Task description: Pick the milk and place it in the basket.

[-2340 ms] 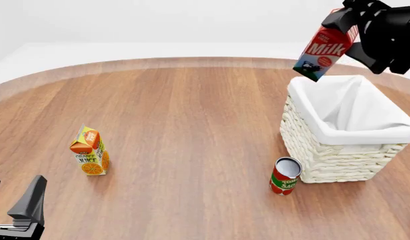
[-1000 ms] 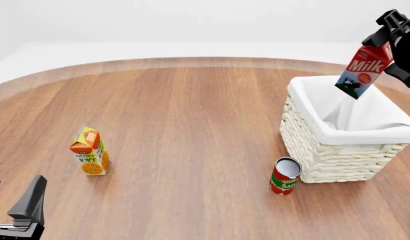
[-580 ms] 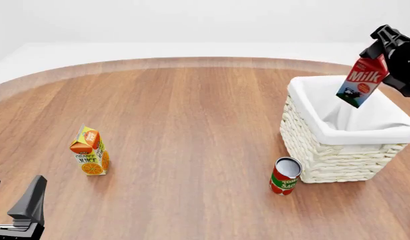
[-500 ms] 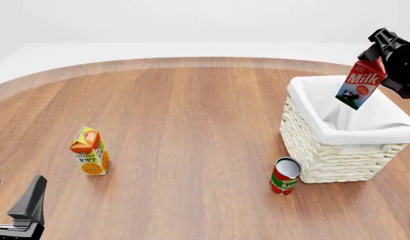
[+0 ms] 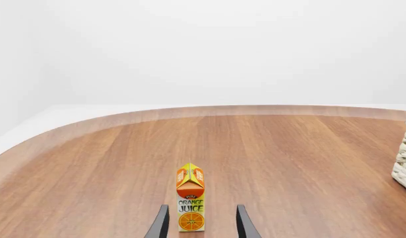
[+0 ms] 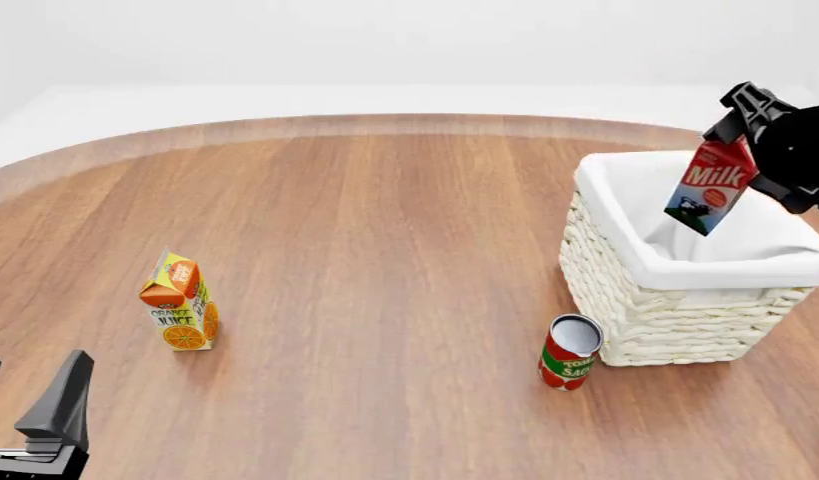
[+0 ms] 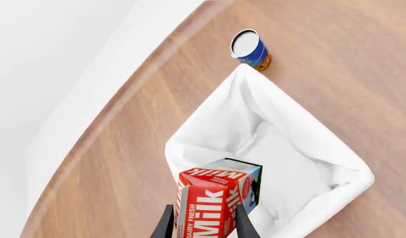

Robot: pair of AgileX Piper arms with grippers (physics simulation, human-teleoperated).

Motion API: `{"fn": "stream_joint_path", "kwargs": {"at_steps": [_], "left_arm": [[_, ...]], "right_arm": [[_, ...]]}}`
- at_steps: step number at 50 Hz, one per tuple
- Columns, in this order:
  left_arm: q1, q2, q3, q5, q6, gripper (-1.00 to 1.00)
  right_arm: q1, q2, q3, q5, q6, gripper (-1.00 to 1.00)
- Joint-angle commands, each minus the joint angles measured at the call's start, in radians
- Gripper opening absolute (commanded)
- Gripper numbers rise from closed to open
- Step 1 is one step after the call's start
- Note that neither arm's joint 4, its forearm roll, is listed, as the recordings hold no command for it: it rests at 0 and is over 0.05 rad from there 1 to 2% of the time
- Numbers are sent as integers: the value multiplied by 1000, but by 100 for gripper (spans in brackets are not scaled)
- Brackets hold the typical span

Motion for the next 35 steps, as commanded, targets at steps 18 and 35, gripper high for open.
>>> {"fn": "stream_joint_path", "kwargs": {"at_steps": [18,35], "left_arm": [[0,0,0,0,0,100],[0,0,0,0,0,100]], "right_arm": [[-18,12,13,-37,-15,-100],[-20,32,19,-54,-27,-100]]}}
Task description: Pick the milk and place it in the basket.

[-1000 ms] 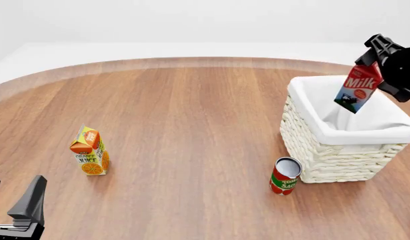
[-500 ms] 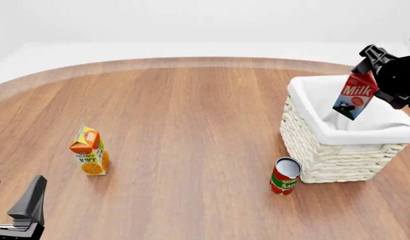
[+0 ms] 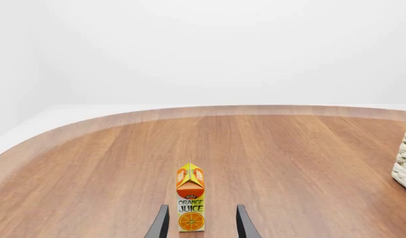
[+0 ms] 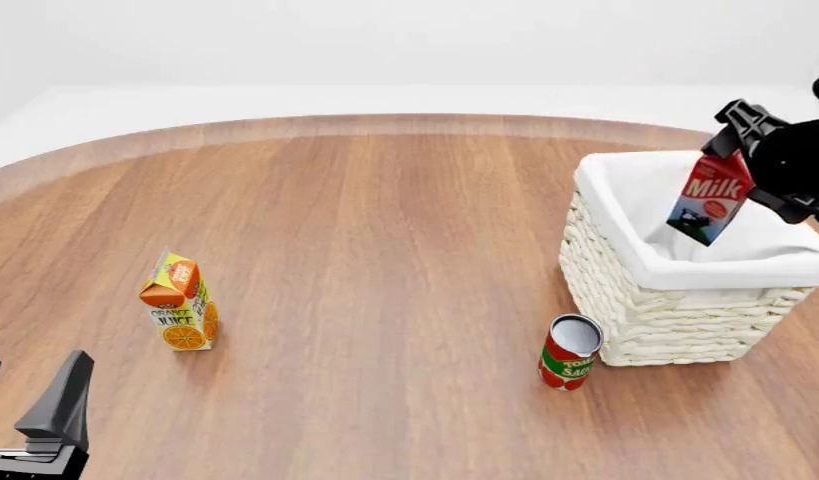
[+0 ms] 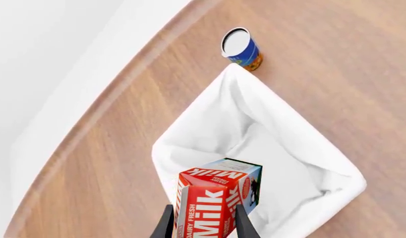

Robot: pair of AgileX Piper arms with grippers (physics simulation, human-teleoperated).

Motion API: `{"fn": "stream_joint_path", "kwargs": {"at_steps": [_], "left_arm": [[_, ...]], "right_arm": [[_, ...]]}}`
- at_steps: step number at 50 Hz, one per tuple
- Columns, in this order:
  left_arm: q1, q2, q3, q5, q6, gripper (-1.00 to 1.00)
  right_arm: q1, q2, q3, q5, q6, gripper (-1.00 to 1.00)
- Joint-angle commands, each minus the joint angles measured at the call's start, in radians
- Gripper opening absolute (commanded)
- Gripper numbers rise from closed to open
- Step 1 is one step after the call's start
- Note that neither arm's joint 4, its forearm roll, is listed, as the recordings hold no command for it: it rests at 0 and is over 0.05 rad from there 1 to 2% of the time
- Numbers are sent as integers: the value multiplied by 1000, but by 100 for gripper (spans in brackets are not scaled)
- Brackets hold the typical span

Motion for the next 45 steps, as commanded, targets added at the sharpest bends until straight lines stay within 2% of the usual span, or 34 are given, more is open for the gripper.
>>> {"fn": "stream_joint_path", "kwargs": {"at_steps": [1,45], "left_arm": [[0,0,0,0,0,100],[0,0,0,0,0,100]], "right_arm": [[-2,3,-9,-23,6,-100],[1,94,-9,-82,15,-100]]}}
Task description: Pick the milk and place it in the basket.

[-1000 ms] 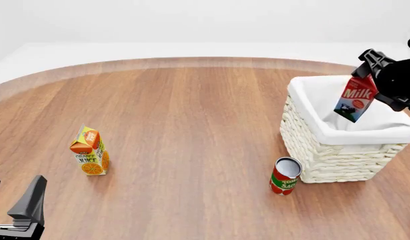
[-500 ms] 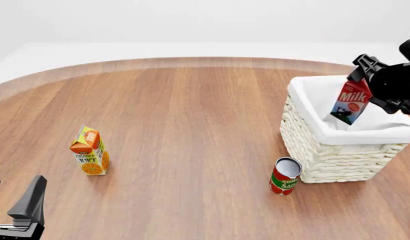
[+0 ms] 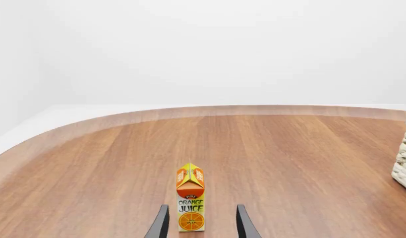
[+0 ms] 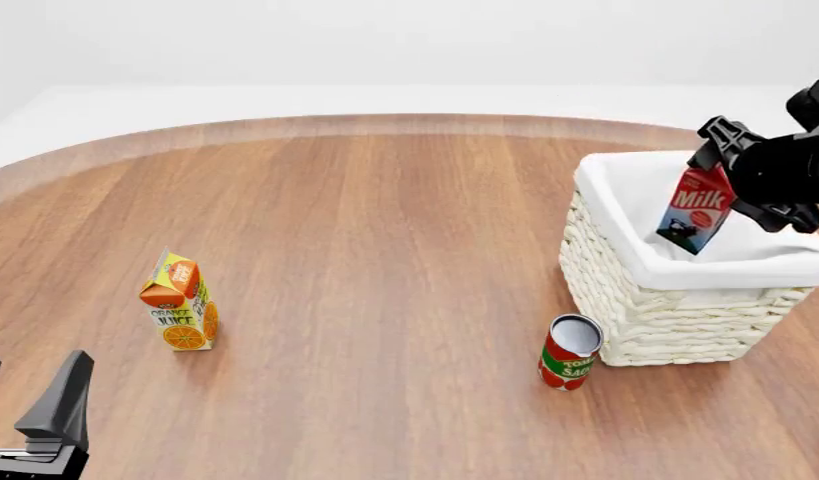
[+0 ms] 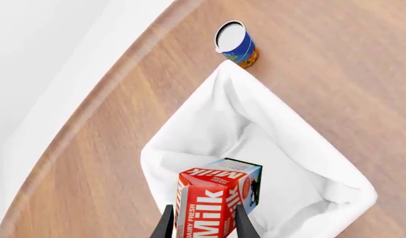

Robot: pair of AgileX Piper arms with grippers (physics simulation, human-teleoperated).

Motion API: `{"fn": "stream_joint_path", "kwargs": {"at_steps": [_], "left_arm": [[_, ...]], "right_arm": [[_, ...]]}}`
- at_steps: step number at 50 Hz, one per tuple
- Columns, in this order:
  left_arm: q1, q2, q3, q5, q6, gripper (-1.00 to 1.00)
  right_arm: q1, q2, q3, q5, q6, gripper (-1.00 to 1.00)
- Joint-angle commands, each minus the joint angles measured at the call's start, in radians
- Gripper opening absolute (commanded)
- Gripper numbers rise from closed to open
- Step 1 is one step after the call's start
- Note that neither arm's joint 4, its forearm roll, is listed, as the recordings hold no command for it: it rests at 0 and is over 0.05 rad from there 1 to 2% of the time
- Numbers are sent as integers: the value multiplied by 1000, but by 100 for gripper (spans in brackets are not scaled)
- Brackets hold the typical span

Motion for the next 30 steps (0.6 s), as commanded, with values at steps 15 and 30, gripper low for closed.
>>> {"fn": "stream_joint_path", "kwargs": {"at_steps": [15,30], "left_arm": [[0,0,0,0,0,100],[0,0,0,0,0,100]], "right_arm": [[2,45,-24,-40,15,-100],[1,64,-22,-52,12,-100]]}}
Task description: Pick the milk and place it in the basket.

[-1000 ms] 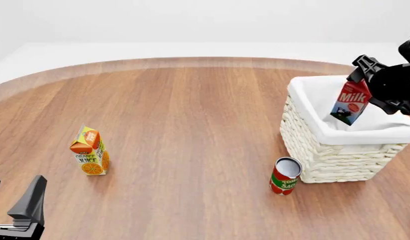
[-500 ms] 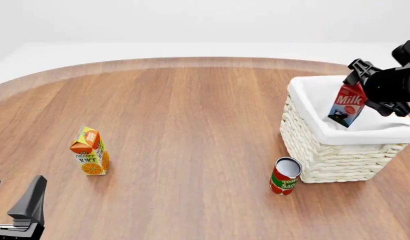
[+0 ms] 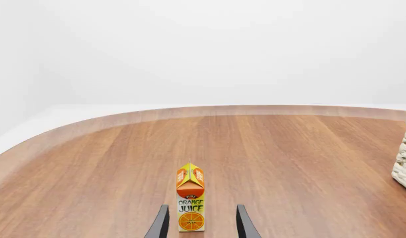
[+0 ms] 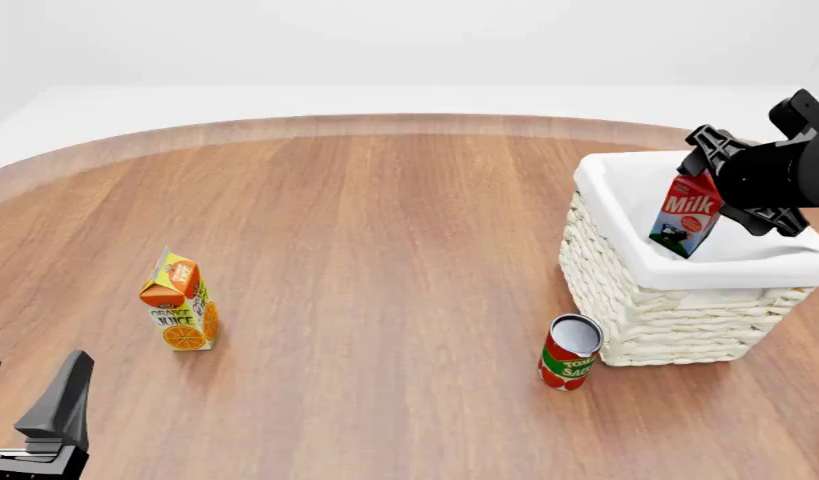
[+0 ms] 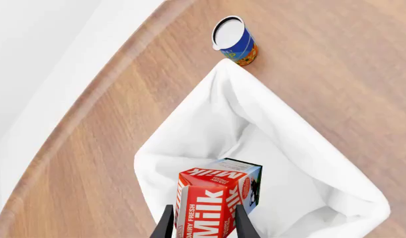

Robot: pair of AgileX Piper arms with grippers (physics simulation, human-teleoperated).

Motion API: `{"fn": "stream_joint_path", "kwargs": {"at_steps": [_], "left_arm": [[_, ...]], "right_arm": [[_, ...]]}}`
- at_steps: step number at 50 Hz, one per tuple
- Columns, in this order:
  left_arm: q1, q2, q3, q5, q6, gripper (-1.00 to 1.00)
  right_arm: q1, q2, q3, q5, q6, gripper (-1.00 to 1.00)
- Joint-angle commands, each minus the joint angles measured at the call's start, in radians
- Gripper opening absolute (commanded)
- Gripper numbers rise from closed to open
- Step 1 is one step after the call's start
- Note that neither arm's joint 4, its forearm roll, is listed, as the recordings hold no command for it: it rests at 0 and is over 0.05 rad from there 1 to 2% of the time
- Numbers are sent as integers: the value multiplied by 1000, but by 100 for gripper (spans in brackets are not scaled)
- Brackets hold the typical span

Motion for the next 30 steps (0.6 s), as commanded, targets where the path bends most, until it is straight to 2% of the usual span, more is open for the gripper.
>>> {"fn": "stream_joint_path", "kwargs": {"at_steps": [1,30], "left_arm": [[0,0,0,0,0,100],[0,0,0,0,0,100]], "right_arm": [[-2,4,-15,-17,11,-100],[-6,58,-3,-53,2,-100]]}}
